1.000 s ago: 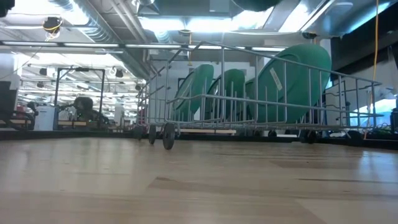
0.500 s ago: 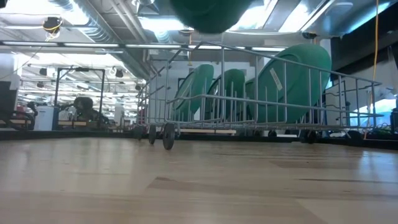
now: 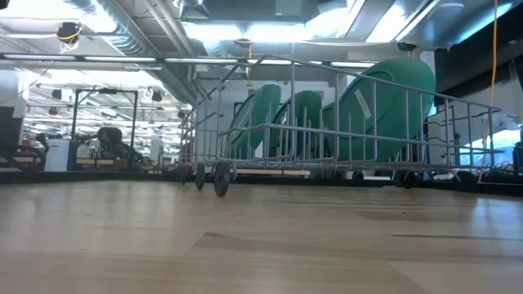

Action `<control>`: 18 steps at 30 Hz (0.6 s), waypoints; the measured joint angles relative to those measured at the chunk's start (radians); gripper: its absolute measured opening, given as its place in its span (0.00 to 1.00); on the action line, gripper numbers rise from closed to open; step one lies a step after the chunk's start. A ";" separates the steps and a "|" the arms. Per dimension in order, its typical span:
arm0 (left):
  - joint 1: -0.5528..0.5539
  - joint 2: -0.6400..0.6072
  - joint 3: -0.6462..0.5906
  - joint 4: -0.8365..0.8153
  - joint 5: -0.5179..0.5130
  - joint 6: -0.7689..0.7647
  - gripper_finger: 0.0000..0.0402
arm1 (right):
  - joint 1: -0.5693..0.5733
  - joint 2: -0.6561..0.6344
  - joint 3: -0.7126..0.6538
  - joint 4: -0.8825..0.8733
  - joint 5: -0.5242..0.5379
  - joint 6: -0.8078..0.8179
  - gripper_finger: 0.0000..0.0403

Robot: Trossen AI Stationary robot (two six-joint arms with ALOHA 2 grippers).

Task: Sort dishes
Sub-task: Put the green plate in the dish rack

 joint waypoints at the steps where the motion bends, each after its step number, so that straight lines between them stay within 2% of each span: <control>1: 0.000 0.000 0.000 0.000 0.000 -0.001 0.01 | -0.010 -0.006 -0.015 0.018 0.000 0.004 0.02; 10: 0.000 0.000 0.000 0.000 0.000 -0.027 0.01 | -0.109 -0.118 -0.216 0.072 0.025 0.074 0.02; 14: 0.000 0.000 0.000 0.000 0.000 -0.027 0.01 | -0.146 -0.205 -0.337 0.127 0.018 0.129 0.02; 18: 0.000 0.000 0.000 -0.001 0.000 -0.027 0.01 | -0.146 -0.297 -0.460 0.141 0.068 0.128 0.02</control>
